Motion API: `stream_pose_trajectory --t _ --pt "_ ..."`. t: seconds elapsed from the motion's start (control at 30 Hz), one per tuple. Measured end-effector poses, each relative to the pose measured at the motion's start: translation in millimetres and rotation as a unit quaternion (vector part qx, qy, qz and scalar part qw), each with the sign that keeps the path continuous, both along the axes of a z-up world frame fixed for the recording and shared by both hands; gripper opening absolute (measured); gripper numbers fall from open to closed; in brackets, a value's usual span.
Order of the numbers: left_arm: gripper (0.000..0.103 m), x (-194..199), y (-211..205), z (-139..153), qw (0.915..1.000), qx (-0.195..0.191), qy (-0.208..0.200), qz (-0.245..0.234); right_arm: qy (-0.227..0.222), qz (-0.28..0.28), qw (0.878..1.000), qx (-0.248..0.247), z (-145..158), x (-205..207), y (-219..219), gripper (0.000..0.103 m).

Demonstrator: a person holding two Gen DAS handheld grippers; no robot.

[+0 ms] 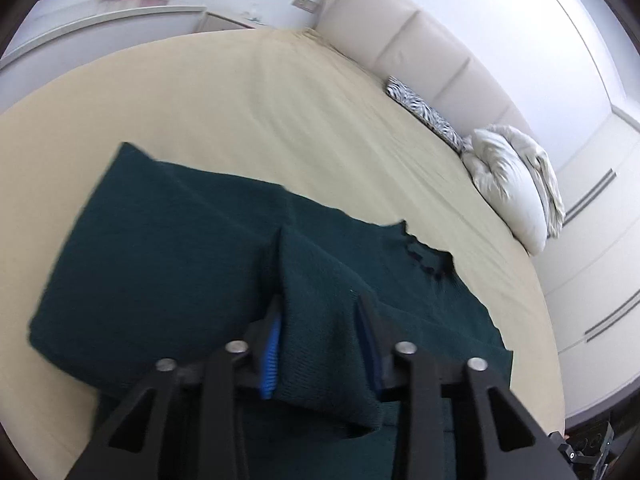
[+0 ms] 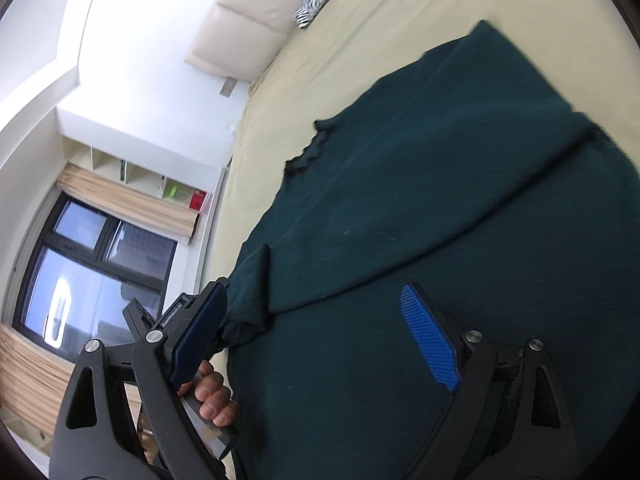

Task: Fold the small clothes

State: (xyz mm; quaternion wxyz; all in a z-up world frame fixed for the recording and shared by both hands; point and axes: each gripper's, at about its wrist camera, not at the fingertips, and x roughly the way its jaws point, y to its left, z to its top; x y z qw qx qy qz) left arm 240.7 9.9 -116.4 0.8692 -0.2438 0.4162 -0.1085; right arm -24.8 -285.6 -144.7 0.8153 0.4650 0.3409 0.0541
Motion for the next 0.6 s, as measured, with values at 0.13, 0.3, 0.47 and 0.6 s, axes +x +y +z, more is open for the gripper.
stream_pose_trajectory --t 0.13,0.3,0.47,0.6 --pt "0.019 -8.4 -56.4 22.8 0.9955 0.052 -0.052 -0.060 -0.005 -0.024 1.000 0.002 -2.6 -14.1 -19.2 0.089" --pt "0.063 -33.0 -131.4 37.3 0.9745 0.089 -0.092 -0.184 -0.003 -0.062 0.998 0.011 -9.1 -27.6 -45.6 0.089" --pt "0.077 -52.5 -71.0 48.1 0.9834 0.060 -0.116 -0.126 -0.008 -0.041 0.999 -0.008 -0.6 -19.1 -45.6 0.090" --pt "0.073 -54.1 -4.4 35.5 0.9938 0.043 -0.084 -0.059 -0.024 -0.002 1.000 -0.013 12.5 15.5 -25.5 0.090"
